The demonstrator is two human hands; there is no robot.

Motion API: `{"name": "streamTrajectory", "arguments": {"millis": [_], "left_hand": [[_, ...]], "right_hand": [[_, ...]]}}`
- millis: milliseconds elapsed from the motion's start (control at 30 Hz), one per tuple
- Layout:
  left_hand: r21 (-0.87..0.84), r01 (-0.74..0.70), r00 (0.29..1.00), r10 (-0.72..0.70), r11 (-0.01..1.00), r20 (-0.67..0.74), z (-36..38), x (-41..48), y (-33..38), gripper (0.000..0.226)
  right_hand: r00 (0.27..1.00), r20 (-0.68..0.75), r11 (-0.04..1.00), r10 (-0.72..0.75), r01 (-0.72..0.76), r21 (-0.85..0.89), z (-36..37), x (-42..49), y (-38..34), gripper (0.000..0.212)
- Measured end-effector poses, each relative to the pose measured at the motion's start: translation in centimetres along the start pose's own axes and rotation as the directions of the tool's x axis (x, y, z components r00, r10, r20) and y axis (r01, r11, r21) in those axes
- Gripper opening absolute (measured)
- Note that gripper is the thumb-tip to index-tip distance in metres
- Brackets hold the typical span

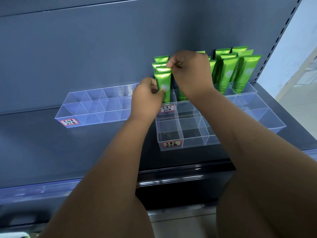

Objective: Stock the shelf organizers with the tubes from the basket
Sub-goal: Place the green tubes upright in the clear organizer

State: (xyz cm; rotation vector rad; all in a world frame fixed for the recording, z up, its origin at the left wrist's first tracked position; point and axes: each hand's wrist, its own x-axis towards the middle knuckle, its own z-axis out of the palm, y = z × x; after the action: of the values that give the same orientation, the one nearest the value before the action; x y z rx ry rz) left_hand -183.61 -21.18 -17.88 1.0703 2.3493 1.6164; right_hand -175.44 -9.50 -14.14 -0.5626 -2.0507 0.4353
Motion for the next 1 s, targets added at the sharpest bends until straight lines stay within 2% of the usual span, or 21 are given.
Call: {"name": "streamTrajectory", "arguments": {"millis": [600, 733, 800, 933, 1000], "left_hand": [[0.021, 0.009, 0.999, -0.01, 1.0, 0.042, -0.3, -0.5, 0.3, 0.028], [0.035, 0.031, 0.998, -0.033, 0.999, 0.05, -0.4, -0.6, 0.3, 0.019], [0.048, 0.036, 0.998, -0.038, 0.998, 0.039, -0.7, -0.8, 0.3, 0.017], [0.185, -0.035, 0.998, 0.045, 0.982, -0.053, -2.2, -1.7, 0.9, 0.023], [0.286, -0.069, 0.989, 0.103, 0.956, -0.108, -3.6, -2.6, 1.5, 0.029]], "right_hand": [[0.999, -0.023, 0.999, -0.03, 0.031, 0.027, -0.7, -0.4, -0.7, 0.026], [0.999, -0.027, 1.0, -0.024, 0.023, -0.009, -0.8, -0.9, -1.0, 0.027], [0.996, -0.053, 0.997, -0.071, 0.068, -0.043, -1.1, -1.4, -1.6, 0.029], [0.976, -0.096, 0.972, -0.196, 0.181, -0.148, -1.3, -3.2, -3.1, 0.027], [0.983, -0.032, 0.971, -0.18, 0.173, -0.164, -1.3, -4.3, -4.3, 0.031]]}}
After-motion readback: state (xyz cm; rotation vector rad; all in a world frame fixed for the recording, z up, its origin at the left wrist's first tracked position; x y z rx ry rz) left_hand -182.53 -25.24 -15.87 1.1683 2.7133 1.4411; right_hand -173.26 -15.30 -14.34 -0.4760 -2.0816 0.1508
